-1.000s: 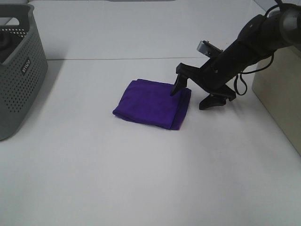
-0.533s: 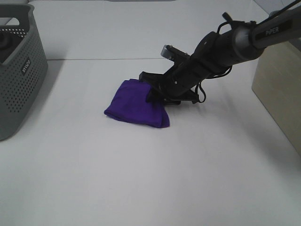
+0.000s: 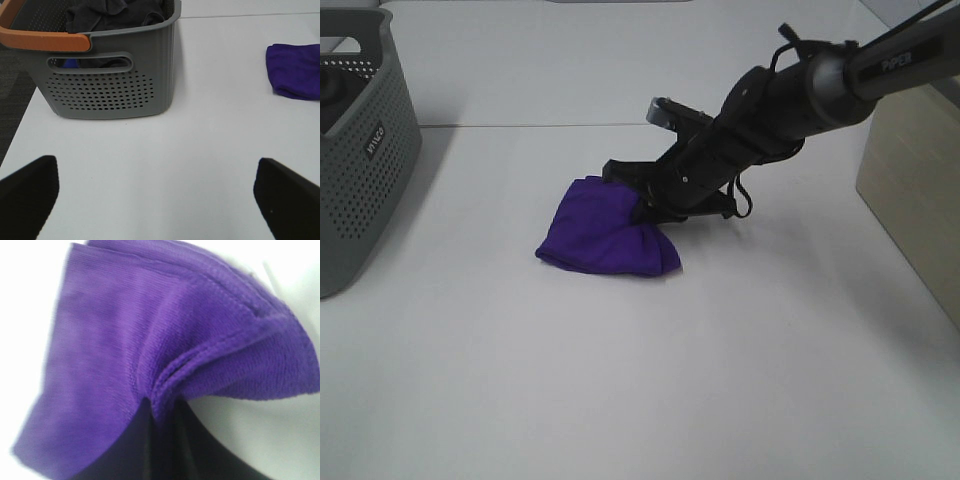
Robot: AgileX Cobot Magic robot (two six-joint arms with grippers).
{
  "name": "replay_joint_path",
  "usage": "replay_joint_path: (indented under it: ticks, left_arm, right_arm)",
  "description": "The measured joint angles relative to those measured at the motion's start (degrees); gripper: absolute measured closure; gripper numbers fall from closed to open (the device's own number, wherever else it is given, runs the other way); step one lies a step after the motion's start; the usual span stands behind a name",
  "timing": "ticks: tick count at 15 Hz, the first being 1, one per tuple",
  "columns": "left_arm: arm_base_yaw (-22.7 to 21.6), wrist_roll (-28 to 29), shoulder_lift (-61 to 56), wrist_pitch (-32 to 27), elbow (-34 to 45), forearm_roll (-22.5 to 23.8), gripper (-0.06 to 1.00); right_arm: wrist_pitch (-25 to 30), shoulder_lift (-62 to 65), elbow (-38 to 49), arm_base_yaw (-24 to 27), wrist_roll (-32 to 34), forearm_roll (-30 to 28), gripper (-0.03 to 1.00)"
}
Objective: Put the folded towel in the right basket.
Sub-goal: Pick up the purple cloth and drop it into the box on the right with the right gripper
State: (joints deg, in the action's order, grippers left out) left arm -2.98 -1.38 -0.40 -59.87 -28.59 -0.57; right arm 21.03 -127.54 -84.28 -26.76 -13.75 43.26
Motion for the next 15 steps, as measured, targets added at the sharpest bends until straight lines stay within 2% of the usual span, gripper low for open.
replay_joint_path:
  ticks: [4, 6, 7, 9, 10, 13, 15]
  left_arm:
    - [0.0, 0.0, 0.0, 0.0, 0.0, 0.0, -0.05]
    - [0.0, 0.0, 0.0, 0.0, 0.0, 0.0, -0.05]
    - [0.0, 0.0, 0.0, 0.0, 0.0, 0.0, -0.05]
    - [0.0, 0.0, 0.0, 0.0, 0.0, 0.0, -0.05]
    - [0.0, 0.0, 0.0, 0.0, 0.0, 0.0, -0.05]
    - [0.0, 0.0, 0.0, 0.0, 0.0, 0.0, -0.05]
    - [0.0, 0.0, 0.0, 0.0, 0.0, 0.0, -0.05]
  right_arm:
    - [3.9, 17.3, 0.1, 0.9, -0.7, -4.6, 0.88]
    - [7.5, 27.0, 0.1, 5.4, -0.7, -7.6, 0.88]
    - [11.4, 35.4, 0.1, 14.0, -0.7, -11.3, 0.88]
    - [14.0, 40.8, 0.1, 24.8, -0.7, -15.4, 0.88]
    - [14.8, 41.7, 0.1, 27.7, -0.7, -16.1, 0.88]
    - [20.1, 42.3, 0.1, 41.1, -0.7, -17.8, 0.88]
    - [24.5, 41.3, 0.1, 46.4, -0.7, -18.7, 0.88]
